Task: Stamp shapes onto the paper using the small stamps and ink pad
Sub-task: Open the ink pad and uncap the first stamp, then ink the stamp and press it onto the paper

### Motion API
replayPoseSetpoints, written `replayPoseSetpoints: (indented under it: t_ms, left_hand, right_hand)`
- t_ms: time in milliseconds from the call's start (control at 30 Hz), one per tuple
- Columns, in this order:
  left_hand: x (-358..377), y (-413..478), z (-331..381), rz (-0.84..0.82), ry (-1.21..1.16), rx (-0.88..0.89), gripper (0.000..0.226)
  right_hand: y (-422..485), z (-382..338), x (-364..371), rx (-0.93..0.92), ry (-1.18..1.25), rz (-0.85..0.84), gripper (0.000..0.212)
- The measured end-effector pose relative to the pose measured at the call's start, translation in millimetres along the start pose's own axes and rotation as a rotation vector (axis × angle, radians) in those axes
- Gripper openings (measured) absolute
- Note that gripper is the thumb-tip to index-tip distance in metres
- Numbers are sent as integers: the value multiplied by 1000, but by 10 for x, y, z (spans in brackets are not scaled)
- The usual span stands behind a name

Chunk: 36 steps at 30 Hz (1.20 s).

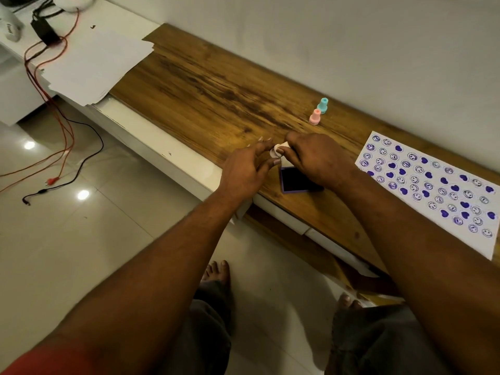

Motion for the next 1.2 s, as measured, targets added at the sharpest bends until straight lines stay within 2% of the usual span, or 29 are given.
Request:
replayPoseSetpoints:
  t_ms: [167, 400, 700, 767, 833, 933, 1033, 1200]
  left_hand:
    - [-14, -32, -313, 46, 39, -103, 40]
    - [199, -11, -472, -32, 165, -120, 43]
    - [164, -22, -461, -43, 164, -155, 56]
    - [116, -29, -374, -13, 170, -103, 58]
    - [118, -39, -187, -4, 179, 33, 61]
    - [310, -95, 26, -92, 236, 185, 81]
    - [516, -134, 46, -174, 285, 192, 90]
    - [568, -110, 38, -157, 263, 163, 75]
  right_hand:
    - [-13, 95, 17, 39, -5, -9, 40]
    - [-65, 158, 31, 57, -17, -18, 42]
    - [-254, 200, 82, -4, -128, -97, 41]
    - [-317, 236, 113, 11, -153, -128, 45]
    - [-383, 302, 109, 52, -173, -145, 47]
    - [-463, 365, 78, 92, -188, -156, 49]
    - [-505, 359, 56, 89, -196, -158, 49]
    - [-512, 269, 99, 57, -239, -190, 50]
Point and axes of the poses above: each hand's wrist, its own y-axis towards the middle knuckle, its own x-axis out of the palm, z = x × y, the point moved 10 cm from there along y, towards the middle knuckle, and after that the axes turned 10 degrees about -y, right-handed, at the moved point
